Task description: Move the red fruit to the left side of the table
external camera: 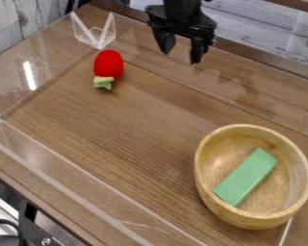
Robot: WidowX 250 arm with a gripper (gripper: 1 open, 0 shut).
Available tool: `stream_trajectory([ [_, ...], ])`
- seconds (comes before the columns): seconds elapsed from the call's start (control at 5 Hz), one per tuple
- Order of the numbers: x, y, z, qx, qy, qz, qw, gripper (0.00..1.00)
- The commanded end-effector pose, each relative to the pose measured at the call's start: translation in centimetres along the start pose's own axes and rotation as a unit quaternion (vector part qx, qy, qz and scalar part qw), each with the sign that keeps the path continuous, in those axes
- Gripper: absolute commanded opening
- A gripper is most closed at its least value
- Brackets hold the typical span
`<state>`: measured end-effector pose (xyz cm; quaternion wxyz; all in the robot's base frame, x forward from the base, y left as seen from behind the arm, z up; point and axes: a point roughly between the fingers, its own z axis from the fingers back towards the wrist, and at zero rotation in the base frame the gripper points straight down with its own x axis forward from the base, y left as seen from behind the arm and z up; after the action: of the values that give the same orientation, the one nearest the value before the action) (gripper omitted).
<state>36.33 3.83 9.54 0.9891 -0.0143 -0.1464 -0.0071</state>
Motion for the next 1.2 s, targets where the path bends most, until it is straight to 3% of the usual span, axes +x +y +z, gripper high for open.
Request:
stream_trajectory([
  [0.0, 1.2, 1.0, 2.6, -0.002, -0.035, -0.039, 0.9986, 1.0],
  [0.2, 1.4, 1.4, 3.3, -0.008, -0.039, -0.061, 0.9973, 1.0],
  [0.6, 0.7, 1.3, 2.8, -0.001, -0.041, -0.05, 0.9979, 1.0],
  [0.8, 1.2, -0.2, 2.1, 0.014, -0.041, 0.004, 0.9991, 1.0],
  [1.0, 1.4, -0.8, 1.4, 0.024, -0.038, 0.028, 0.9986, 1.0],
])
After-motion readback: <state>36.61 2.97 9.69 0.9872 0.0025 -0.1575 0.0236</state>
